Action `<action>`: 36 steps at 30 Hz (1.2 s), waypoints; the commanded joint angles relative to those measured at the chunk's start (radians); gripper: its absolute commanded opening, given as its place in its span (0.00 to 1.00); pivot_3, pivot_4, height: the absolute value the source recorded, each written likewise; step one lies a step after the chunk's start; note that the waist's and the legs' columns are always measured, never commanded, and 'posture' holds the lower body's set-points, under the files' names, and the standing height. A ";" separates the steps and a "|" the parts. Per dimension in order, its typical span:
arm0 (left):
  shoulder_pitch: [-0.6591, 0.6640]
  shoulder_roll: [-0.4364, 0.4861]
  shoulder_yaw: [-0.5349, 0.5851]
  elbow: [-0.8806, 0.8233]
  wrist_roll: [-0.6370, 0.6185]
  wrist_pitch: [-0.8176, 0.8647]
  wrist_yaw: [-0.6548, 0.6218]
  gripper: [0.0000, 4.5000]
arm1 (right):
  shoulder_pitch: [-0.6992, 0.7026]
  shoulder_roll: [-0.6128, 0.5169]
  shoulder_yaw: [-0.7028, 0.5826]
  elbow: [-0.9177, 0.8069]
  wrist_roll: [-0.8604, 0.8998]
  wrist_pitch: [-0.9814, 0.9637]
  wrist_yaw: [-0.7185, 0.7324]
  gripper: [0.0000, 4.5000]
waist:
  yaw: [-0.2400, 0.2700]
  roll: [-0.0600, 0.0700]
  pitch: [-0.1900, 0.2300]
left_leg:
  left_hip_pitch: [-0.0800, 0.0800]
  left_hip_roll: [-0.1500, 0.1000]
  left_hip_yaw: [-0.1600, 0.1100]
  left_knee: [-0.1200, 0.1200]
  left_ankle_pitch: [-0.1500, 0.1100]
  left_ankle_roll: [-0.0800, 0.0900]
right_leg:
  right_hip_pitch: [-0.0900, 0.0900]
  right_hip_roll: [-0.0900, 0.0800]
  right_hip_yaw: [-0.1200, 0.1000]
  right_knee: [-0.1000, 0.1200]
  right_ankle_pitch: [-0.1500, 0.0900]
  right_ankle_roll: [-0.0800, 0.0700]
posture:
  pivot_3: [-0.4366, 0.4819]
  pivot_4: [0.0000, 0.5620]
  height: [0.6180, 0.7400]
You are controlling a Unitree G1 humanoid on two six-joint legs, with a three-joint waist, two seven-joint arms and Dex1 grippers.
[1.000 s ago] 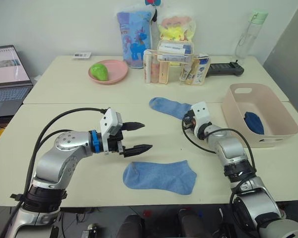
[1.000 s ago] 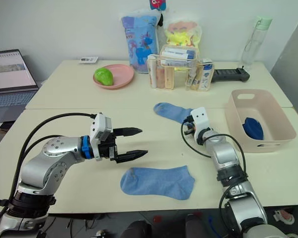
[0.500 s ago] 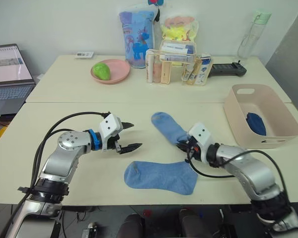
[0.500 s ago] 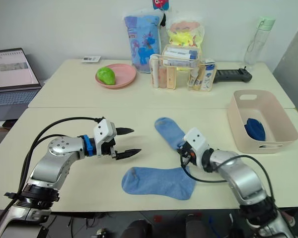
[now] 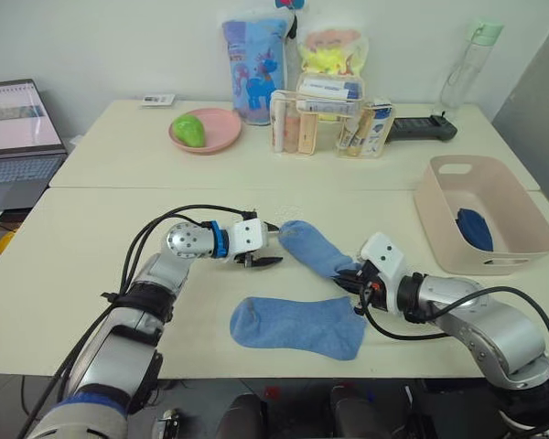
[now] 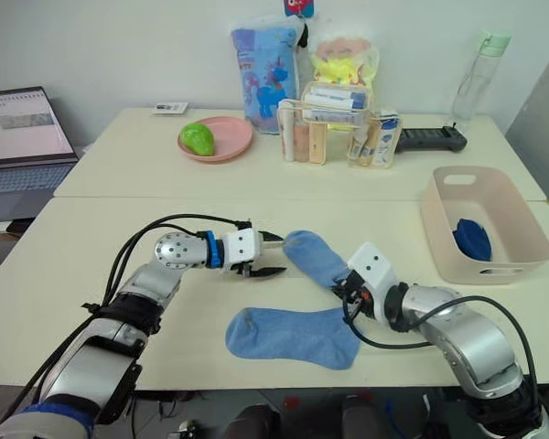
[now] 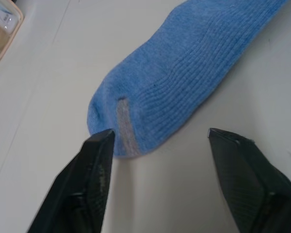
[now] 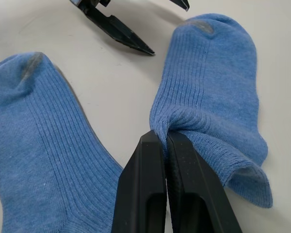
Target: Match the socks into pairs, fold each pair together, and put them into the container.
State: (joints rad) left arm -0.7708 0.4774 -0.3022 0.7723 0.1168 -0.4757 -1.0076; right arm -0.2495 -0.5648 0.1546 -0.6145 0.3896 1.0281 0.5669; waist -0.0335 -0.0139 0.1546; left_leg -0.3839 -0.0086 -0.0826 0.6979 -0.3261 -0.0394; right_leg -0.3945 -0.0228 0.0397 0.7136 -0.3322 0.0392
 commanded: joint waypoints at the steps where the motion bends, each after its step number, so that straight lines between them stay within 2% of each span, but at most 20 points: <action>1: -0.043 -0.019 -0.019 0.112 0.053 -0.066 0.037 0.45 | -0.009 0.005 -0.032 -0.046 0.030 0.009 -0.009 0.00 | 0.001 0.000 0.000 | 0.000 0.000 0.000 0.000 0.000 0.000 | 0.000 0.000 0.000 0.000 0.000 0.000 | 0.48 0.27 0.69; 5: -0.075 -0.024 -0.028 0.184 0.074 -0.117 0.021 0.18 | -0.010 -0.001 -0.047 -0.050 0.046 0.016 -0.017 0.00 | 0.001 0.000 0.000 | 0.000 0.000 0.000 0.001 0.000 0.000 | 0.001 0.000 0.000 0.001 0.000 0.000 | 0.48 0.27 0.69; 8: -0.064 -0.014 0.013 0.122 -0.013 -0.026 -0.091 0.01 | -0.012 -0.007 -0.054 -0.046 0.047 0.012 -0.021 0.00 | 0.000 0.000 0.000 | 0.000 0.000 -0.001 0.001 0.000 0.000 | 0.001 0.000 -0.001 0.001 0.000 0.000 | 0.48 0.27 0.69; 11: 0.012 0.056 0.047 -0.070 -0.112 0.130 -0.225 0.01 | -0.008 -0.013 -0.050 -0.041 0.036 -0.020 -0.023 0.00 | -0.012 0.000 0.000 | 0.000 0.000 -0.001 0.000 0.000 0.000 | 0.000 0.000 0.000 0.001 0.000 0.000 | 0.48 0.27 0.69; 15: 0.137 0.167 0.068 -0.343 -0.178 0.311 -0.312 0.01 | -0.001 -0.010 -0.051 -0.047 0.048 -0.031 -0.017 0.00 | -0.021 0.000 0.000 | 0.000 0.001 -0.002 -0.001 0.000 0.000 | -0.001 0.001 0.000 0.001 0.000 0.000 | 0.48 0.27 0.69; 23: 0.306 0.375 0.153 -0.799 -0.352 0.744 -0.379 0.01 | -0.014 -0.013 -0.086 -0.107 0.167 0.051 0.011 0.00 | -0.016 0.000 0.001 | 0.000 0.001 -0.005 0.000 0.000 0.000 | 0.002 0.000 0.001 -0.001 0.000 0.000 | 0.48 0.27 0.69; 26: 0.319 0.439 0.146 -0.867 -0.380 0.834 -0.417 0.01 | -0.023 -0.007 -0.102 -0.113 0.219 0.121 -0.004 0.00 | -0.016 0.001 0.001 | 0.000 0.001 -0.006 0.000 0.000 0.000 | 0.003 0.001 0.000 -0.001 0.000 0.000 | 0.48 0.27 0.69; 30: 0.292 0.458 0.109 -0.911 -0.492 1.095 -0.471 0.01 | -0.038 0.006 -0.102 -0.096 0.250 0.209 -0.044 0.00 | -0.015 0.000 0.001 | 0.002 0.001 -0.006 0.000 0.000 0.000 | 0.005 0.001 -0.001 -0.002 0.000 0.000 | 0.48 0.27 0.69; 33: 0.270 0.455 0.036 -0.882 -0.478 1.117 -0.538 0.01 | -0.054 0.020 -0.096 -0.072 0.254 0.243 -0.068 0.00 | -0.017 0.001 0.001 | 0.002 0.000 -0.006 0.000 0.000 0.000 | 0.005 0.001 -0.001 -0.001 0.000 0.000 | 0.48 0.27 0.69; 36: 0.173 0.393 -0.035 -0.728 -0.418 1.096 -0.550 0.01 | -0.090 0.034 -0.072 -0.018 0.222 0.250 -0.104 0.00 | -0.013 0.000 0.002 | 0.002 0.000 -0.006 0.000 0.000 0.000 | 0.005 0.002 -0.001 -0.001 0.000 0.000 | 0.48 0.27 0.69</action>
State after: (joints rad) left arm -0.5618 0.8776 -0.3269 -0.0027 -0.3228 0.6268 -1.5435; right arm -0.3183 -0.5362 0.0835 -0.6330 0.6204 1.2793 0.4802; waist -0.0468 -0.0136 0.1563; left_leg -0.3822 -0.0084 -0.0891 0.6979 -0.3262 -0.0390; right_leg -0.3898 -0.0202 0.0378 0.7129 -0.3324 0.0393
